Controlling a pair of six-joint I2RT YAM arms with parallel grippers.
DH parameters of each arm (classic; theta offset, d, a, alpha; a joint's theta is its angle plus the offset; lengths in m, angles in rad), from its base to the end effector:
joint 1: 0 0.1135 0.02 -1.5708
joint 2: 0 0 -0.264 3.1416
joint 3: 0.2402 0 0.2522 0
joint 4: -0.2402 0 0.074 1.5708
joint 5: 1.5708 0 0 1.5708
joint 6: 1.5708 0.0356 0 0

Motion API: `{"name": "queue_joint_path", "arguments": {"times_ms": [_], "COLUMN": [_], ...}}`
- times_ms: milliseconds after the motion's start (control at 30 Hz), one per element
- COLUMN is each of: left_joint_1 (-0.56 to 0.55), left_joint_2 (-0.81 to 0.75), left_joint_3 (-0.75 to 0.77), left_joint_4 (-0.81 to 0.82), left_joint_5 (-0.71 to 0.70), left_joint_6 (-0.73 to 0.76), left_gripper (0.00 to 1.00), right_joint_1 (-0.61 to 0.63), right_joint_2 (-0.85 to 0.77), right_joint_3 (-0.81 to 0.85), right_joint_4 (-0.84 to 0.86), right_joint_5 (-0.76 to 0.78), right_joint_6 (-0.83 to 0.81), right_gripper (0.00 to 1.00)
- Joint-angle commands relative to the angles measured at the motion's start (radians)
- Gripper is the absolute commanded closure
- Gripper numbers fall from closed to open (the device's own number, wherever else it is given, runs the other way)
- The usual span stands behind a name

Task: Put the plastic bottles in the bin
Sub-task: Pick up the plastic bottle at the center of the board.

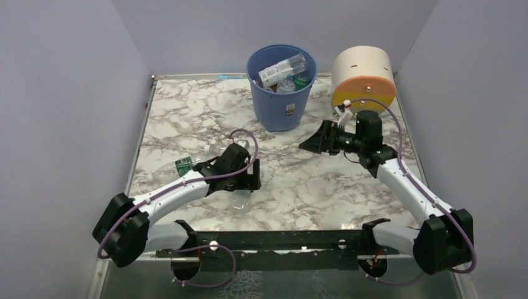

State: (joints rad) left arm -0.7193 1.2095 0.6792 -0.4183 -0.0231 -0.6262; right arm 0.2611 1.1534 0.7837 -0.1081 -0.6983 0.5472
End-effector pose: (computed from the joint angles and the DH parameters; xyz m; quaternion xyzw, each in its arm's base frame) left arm 0.1752 -0.1524 0.1993 0.0408 0.9511 -0.1821 0.2462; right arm 0.2385 0.0874 0.2757 -0.0615 0.8199 0.4608 0.3341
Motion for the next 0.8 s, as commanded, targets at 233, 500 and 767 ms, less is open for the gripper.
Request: {"name": "queue_joint_path", "arguments": {"times_ms": [233, 500, 767], "left_joint_1": [-0.096, -0.127, -0.136], "left_joint_2": [0.021, 0.045, 0.059], "left_joint_3": [-0.052, -0.074, -0.077], "left_joint_4": [0.075, 0.117, 0.137], "left_joint_5": [-0.030, -0.035, -0.032], "left_joint_6": [-0.089, -0.106, -0.110], "left_gripper": [0.01, 0.02, 0.15], "right_joint_1": [0.006, 0.006, 0.007], "right_joint_2": [-0.003, 0.013, 0.023], "right_joint_3": [-0.040, -0.040, -0.043], "right_joint_4": [0.000, 0.005, 0.007], "right_joint_5": [-0.048, -0.045, -0.040], "right_joint_6": [-0.021, -0.018, -0.020], "right_gripper": [0.04, 0.04, 0.04]}}
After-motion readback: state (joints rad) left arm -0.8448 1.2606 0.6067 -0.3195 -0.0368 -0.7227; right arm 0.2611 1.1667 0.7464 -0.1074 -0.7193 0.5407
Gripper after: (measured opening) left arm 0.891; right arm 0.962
